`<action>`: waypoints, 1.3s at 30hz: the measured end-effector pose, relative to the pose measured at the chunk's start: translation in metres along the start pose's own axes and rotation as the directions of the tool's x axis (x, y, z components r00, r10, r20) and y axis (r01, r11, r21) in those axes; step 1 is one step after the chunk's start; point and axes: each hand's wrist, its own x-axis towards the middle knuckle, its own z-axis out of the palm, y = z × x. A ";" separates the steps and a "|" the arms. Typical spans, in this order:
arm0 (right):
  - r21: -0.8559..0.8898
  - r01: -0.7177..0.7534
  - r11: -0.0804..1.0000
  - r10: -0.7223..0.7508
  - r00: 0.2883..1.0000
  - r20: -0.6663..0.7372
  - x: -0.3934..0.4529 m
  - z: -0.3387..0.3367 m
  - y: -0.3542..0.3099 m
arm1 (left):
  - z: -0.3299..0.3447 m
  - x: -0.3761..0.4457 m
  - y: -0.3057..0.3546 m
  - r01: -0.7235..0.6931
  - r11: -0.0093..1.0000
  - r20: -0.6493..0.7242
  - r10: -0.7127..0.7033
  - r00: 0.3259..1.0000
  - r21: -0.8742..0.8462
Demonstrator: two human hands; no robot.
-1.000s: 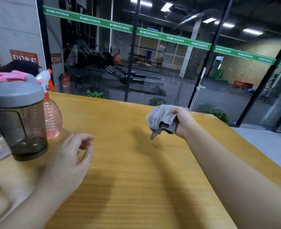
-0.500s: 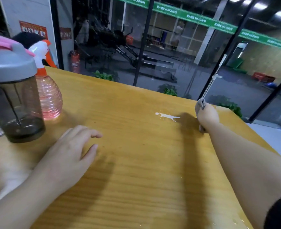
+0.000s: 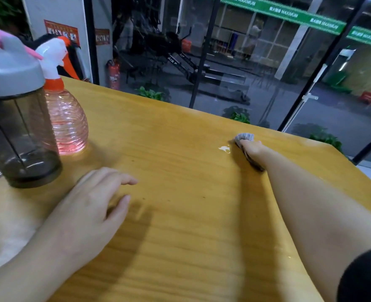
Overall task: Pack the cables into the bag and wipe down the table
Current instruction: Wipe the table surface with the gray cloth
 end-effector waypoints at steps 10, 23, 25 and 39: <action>-0.014 0.263 0.965 -0.253 0.940 0.227 -0.049 0.029 -0.043 | -0.003 -0.001 0.007 0.032 0.999 0.017 -0.032 0.999 0.002; 0.427 0.243 0.871 -0.387 0.874 0.293 -0.135 0.023 -0.012 | -0.006 -0.001 0.015 0.051 0.998 0.044 -0.049 0.998 -0.034; 0.646 0.121 0.753 -0.345 0.910 0.231 -0.136 0.020 -0.007 | -0.007 -0.001 0.016 0.050 0.998 0.053 -0.048 0.997 -0.047; 0.204 0.096 0.974 0.023 0.858 -0.514 -0.045 -0.058 0.045 | 0.000 -0.003 0.011 0.058 0.997 0.095 -0.052 0.994 -0.055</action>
